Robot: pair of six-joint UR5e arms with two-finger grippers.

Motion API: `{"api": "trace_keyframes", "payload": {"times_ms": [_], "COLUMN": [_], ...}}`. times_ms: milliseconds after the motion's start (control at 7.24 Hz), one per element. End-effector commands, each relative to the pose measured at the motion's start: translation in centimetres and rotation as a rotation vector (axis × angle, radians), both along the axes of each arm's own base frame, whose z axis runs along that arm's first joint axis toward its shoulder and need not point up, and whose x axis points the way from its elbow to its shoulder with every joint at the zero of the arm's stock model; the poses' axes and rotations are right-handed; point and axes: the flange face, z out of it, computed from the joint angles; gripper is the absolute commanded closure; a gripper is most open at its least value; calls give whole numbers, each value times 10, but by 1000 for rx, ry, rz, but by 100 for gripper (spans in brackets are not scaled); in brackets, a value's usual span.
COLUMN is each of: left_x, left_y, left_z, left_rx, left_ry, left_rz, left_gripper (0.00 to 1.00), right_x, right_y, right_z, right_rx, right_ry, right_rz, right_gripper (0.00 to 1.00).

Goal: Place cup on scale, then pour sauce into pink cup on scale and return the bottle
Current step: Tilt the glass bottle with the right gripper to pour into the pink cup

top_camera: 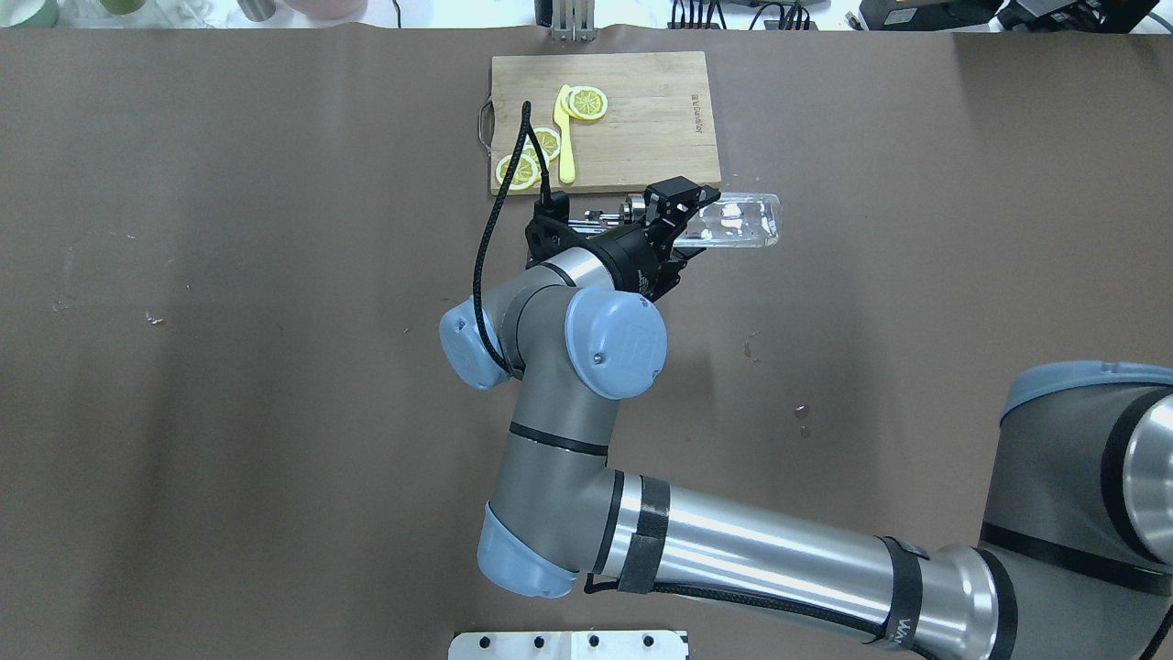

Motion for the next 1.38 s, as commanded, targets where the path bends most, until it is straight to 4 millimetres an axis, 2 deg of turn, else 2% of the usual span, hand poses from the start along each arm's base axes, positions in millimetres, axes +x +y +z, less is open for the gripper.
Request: {"api": "trace_keyframes", "payload": {"times_ms": [0, 828, 1243], "left_x": [-10, -23, -23], "left_y": [2, -2, -2], "left_z": [-3, -12, -13], "left_rx": [10, 19, 21], "left_ry": [8, 8, 7], "left_rz": [-20, -47, -47], "left_gripper": [3, 2, 2], "right_x": [-7, -12, -10], "right_y": [2, 20, 25], "right_z": [8, 21, 11], "right_rx": [5, 7, 2], "right_ry": [30, 118, 143], "right_rz": [-7, 18, 28], "right_gripper": [100, 100, 100]}}
